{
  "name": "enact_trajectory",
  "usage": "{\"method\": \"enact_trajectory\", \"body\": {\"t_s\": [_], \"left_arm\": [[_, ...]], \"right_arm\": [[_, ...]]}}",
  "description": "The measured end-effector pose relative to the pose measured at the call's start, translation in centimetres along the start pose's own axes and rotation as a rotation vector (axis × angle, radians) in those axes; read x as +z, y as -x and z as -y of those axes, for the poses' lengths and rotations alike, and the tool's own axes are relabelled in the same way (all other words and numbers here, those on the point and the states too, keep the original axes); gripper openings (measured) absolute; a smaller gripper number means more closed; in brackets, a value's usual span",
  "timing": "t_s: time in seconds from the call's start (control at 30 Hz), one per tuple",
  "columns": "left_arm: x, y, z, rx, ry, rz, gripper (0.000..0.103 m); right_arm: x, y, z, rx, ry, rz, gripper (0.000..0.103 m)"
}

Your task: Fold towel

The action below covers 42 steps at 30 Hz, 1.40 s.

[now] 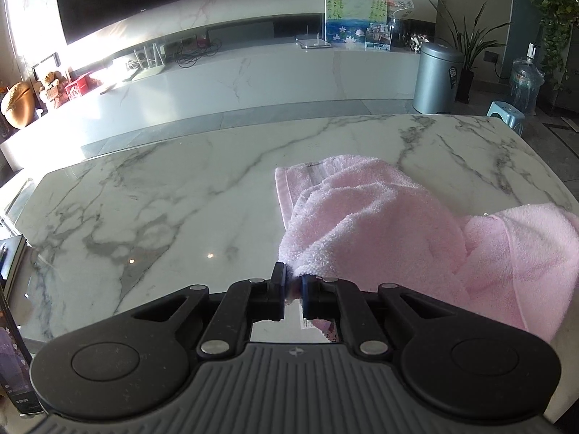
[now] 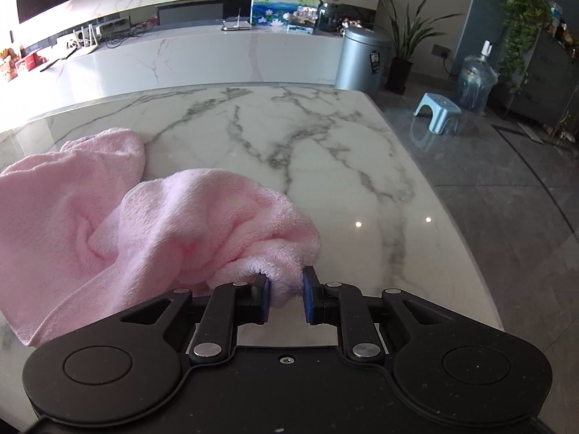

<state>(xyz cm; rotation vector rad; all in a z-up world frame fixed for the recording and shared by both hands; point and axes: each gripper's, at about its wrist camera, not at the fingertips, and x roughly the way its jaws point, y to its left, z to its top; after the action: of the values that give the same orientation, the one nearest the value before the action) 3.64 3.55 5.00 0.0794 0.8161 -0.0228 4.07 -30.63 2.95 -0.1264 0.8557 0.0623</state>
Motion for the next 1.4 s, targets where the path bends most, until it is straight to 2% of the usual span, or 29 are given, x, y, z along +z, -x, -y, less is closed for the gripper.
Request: {"method": "enact_trajectory", "body": {"t_s": [0.2, 0.33, 0.47, 0.7, 0.77, 0.83, 0.9, 1.4], "left_arm": [[0.4, 1.5, 0.5, 0.018, -0.012, 0.04, 0.007], [0.4, 1.9, 0.7, 0.008, -0.023, 0.04, 0.007], [-0.1, 1.6, 1.3, -0.007, -0.065, 0.007, 0.007], [-0.8, 1.0, 1.0, -0.024, -0.094, -0.04, 0.009], [-1.0, 0.8, 1.0, -0.037, -0.119, -0.055, 0.011], [-1.3, 0.7, 1.0, -0.049, -0.137, -0.066, 0.017], [-1.9, 0.4, 1.3, -0.075, -0.167, -0.073, 0.018], [-7.1, -0.9, 2.1, -0.248, -0.395, -0.12, 0.019]], "right_arm": [[0.4, 1.2, 3.6, -0.053, -0.074, 0.004, 0.016], [0.8, 1.1, 4.6, -0.088, -0.058, -0.029, 0.016], [0.8, 1.0, 4.6, -0.084, -0.01, -0.048, 0.029], [0.9, 1.8, 4.3, -0.056, 0.015, -0.048, 0.037], [0.9, 1.9, 3.8, -0.049, 0.031, -0.041, 0.043], [0.9, 1.9, 3.2, -0.041, 0.043, -0.036, 0.043], [1.0, 1.8, 2.5, -0.031, 0.053, -0.036, 0.043], [0.1, -0.1, -0.3, 0.011, 0.104, -0.075, 0.046]]}}
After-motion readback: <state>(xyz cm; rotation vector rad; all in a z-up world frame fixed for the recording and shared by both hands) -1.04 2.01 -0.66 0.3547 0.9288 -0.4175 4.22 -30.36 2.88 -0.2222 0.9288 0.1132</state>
